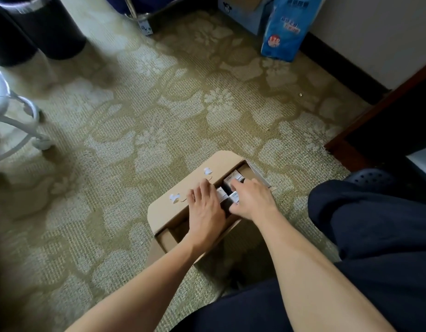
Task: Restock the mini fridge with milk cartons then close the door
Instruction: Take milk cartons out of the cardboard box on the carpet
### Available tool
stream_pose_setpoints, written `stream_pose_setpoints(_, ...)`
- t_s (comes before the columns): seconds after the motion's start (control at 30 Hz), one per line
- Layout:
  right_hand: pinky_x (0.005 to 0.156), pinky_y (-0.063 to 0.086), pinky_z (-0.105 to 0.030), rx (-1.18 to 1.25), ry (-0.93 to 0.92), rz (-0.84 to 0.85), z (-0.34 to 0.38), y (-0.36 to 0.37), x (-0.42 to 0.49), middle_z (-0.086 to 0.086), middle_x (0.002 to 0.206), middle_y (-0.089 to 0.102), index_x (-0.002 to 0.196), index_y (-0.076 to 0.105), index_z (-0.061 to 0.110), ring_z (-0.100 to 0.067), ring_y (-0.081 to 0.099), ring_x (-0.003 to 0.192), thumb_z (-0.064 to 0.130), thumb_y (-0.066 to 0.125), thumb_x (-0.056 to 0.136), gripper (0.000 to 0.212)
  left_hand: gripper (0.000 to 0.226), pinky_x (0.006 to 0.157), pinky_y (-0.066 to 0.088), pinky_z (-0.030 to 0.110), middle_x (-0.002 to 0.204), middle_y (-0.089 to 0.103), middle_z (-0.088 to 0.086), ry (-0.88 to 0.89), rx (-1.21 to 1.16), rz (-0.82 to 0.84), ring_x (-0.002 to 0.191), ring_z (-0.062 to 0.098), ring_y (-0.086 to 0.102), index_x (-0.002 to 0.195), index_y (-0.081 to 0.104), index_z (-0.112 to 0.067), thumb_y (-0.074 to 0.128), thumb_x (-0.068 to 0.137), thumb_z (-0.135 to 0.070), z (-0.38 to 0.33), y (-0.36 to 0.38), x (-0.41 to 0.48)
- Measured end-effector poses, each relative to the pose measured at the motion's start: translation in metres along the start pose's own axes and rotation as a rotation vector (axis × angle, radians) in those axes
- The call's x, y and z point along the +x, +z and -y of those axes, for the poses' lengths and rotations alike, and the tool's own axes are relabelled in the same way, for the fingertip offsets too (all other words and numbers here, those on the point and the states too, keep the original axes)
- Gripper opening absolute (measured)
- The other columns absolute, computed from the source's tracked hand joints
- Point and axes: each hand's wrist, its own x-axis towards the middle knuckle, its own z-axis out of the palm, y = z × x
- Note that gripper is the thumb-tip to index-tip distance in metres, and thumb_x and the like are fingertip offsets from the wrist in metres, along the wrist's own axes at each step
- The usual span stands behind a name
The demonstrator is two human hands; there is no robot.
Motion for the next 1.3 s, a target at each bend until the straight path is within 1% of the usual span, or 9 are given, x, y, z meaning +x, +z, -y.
stream_pose_setpoints(0.1,0.081,0.046,-0.039,-0.041,0.017,-0.013,-0.002,-0.009,-0.004,-0.012,0.12,0.053,0.128,0.054,0.027,-0.034,0.06,0.103,0.03,0.054,0.083,0.045,0.053,0.105,0.028,0.051,0.14,0.035,0.016,-0.01,0.057,0.043,0.124,0.036,0.037,0.123,0.052,-0.003,0.044,0.073,-0.018,0.002,0.0,-0.003)
stream_pose_setpoints(0.27,0.081,0.046,-0.037,0.238,0.129,0.05,-0.004,-0.019,-0.014,-0.011,0.132,0.034,0.132,0.055,0.024,-0.032,0.061,0.1,0.017,0.061,0.09,0.042,0.037,0.104,0.029,0.051,0.145,0.032,0.013,-0.006,0.148,0.099,0.127,0.036,0.034,0.114,0.063,-0.011,0.05,0.085,-0.03,0.0,-0.006,0.0)
stream_pose_setpoints(0.47,0.089,0.054,-0.045,0.125,-0.002,-0.021,-0.005,-0.038,-0.033,-0.011,0.13,0.038,0.133,0.053,0.025,-0.034,0.065,0.098,-0.003,0.056,0.093,0.049,0.034,0.097,0.038,0.042,0.136,0.038,0.005,0.097,0.064,0.153,0.123,0.027,0.036,0.108,0.063,-0.02,0.051,0.09,-0.046,0.006,-0.037,0.0)
stream_pose_setpoints(0.57,0.085,0.056,-0.044,0.068,-0.044,-0.118,-0.005,-0.057,-0.045,-0.011,0.12,0.047,0.129,0.054,0.02,-0.032,0.065,0.094,-0.001,0.058,0.093,0.042,0.04,0.082,0.042,0.035,0.123,0.049,-0.001,0.175,-0.01,0.13,0.106,0.019,0.047,0.108,0.061,-0.026,0.054,0.086,-0.057,0.009,-0.071,-0.006)
stream_pose_setpoints(0.67,0.081,0.058,-0.043,0.103,-0.041,-0.221,-0.008,-0.081,-0.061,-0.009,0.111,0.049,0.125,0.055,0.018,-0.028,0.064,0.09,0.005,0.062,0.094,0.035,0.034,0.063,0.033,0.028,0.107,0.056,-0.007,0.235,-0.073,0.113,0.08,0.01,0.05,0.11,0.056,-0.03,0.056,0.087,-0.056,0.004,-0.114,-0.008)
stream_pose_setpoints(0.73,0.079,0.058,-0.041,0.168,-0.04,-0.263,-0.013,-0.1,-0.077,-0.006,0.108,0.048,0.123,0.056,0.019,-0.025,0.063,0.087,0.01,0.065,0.093,0.032,0.031,0.06,0.036,0.028,0.102,0.058,-0.009,0.292,-0.108,0.064,0.076,0.011,0.053,0.107,0.055,-0.029,0.058,0.088,-0.053,-0.006,-0.145,-0.007)
stream_pose_setpoints(0.93,0.074,0.052,-0.038,0.255,-0.018,-0.45,-0.059,-0.169,-0.138,0.003,0.101,0.045,0.122,0.056,0.032,-0.021,0.058,0.087,0.018,0.062,0.091,0.034,0.029,0.063,0.055,0.035,0.101,0.062,-0.009,0.468,-0.291,0.024,0.078,0.012,0.066,0.109,0.057,-0.025,0.065,0.088,-0.044,-0.062,-0.231,0.006)
stream_pose_setpoints(1.17,0.073,0.053,-0.038,0.226,0.099,-0.75,-0.139,-0.222,-0.224,0.008,0.101,0.046,0.122,0.058,0.037,-0.016,0.057,0.083,0.026,0.067,0.091,0.034,0.025,0.073,0.058,0.038,0.112,0.06,-0.009,0.747,-0.345,-0.062,0.09,0.01,0.065,0.12,0.055,-0.028,0.057,0.096,-0.035,-0.176,-0.293,0.017)
stream_pose_setpoints(1.3,0.063,0.049,-0.036,0.224,0.164,-0.918,-0.193,-0.227,-0.267,0.01,0.098,0.043,0.124,0.057,0.036,-0.013,0.054,0.076,0.036,0.07,0.091,0.036,0.028,0.074,0.055,0.035,0.11,0.06,-0.012,0.903,-0.363,-0.129,0.089,0.01,0.063,0.123,0.055,-0.026,0.059,0.098,-0.039,-0.248,-0.31,0.016)
